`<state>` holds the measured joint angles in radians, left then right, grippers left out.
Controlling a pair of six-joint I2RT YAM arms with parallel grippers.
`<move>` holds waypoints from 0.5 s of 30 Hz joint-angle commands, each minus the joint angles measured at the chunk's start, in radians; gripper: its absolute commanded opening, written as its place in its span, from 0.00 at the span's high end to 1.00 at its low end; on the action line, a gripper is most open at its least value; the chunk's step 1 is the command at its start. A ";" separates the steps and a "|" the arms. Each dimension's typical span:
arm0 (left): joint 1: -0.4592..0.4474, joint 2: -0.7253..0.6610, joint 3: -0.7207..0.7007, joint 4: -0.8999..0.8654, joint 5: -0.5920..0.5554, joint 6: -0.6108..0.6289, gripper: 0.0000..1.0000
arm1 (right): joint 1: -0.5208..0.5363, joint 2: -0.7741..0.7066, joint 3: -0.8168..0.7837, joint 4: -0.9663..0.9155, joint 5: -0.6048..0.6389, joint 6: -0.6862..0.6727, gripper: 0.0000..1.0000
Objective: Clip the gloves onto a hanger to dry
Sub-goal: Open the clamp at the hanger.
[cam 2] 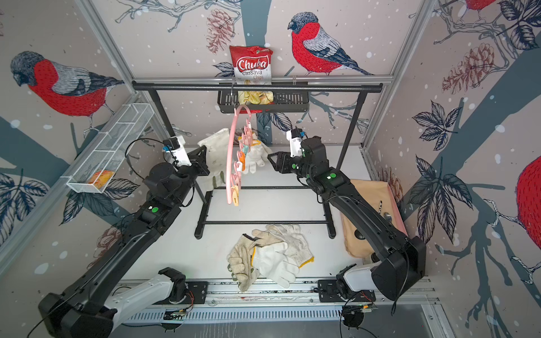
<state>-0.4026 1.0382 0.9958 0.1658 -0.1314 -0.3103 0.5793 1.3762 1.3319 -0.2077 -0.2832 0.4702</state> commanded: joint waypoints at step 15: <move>-0.031 0.157 0.150 0.040 0.171 0.025 1.00 | 0.009 0.089 0.116 -0.006 -0.054 -0.041 0.40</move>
<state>-0.4309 1.1870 1.1275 0.1749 0.0128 -0.3054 0.5896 1.4586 1.4338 -0.2413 -0.3035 0.4442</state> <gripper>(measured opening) 0.049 0.594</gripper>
